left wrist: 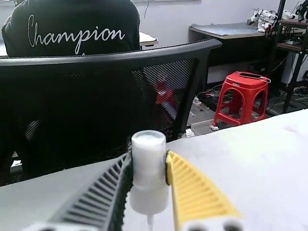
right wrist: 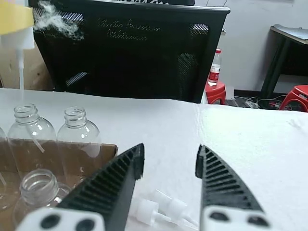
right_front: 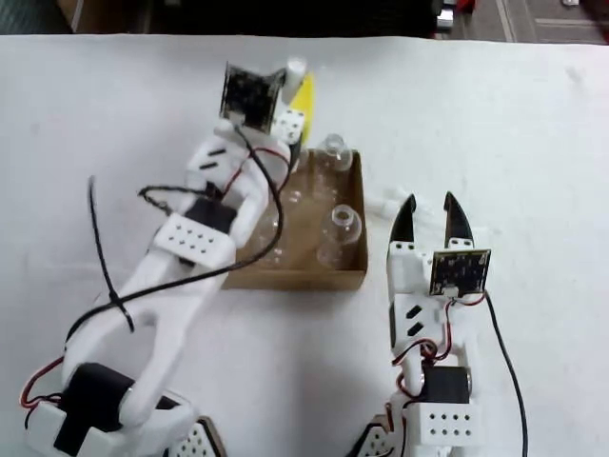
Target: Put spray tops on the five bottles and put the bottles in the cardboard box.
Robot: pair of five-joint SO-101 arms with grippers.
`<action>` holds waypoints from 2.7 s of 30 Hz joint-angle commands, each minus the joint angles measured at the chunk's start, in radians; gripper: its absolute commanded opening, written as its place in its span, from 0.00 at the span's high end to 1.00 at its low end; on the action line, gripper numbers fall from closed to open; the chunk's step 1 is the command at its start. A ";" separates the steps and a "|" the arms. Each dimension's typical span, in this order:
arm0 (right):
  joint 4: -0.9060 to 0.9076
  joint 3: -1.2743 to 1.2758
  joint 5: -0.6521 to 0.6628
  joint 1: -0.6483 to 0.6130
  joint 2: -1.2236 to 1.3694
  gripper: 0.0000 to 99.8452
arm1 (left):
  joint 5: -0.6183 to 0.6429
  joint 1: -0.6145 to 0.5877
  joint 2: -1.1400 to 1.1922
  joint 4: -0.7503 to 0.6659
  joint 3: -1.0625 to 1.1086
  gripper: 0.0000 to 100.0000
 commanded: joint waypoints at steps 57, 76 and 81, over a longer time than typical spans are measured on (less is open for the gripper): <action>0.001 0.006 0.012 -0.004 0.002 0.84 | 0.091 -0.018 -0.395 0.520 -0.149 0.85; -0.004 0.006 0.014 0.002 0.002 0.84 | -0.385 -0.455 -0.493 1.603 -0.460 0.85; -0.004 0.006 0.014 0.002 0.002 0.84 | -0.264 -0.536 -0.496 1.605 -0.269 0.85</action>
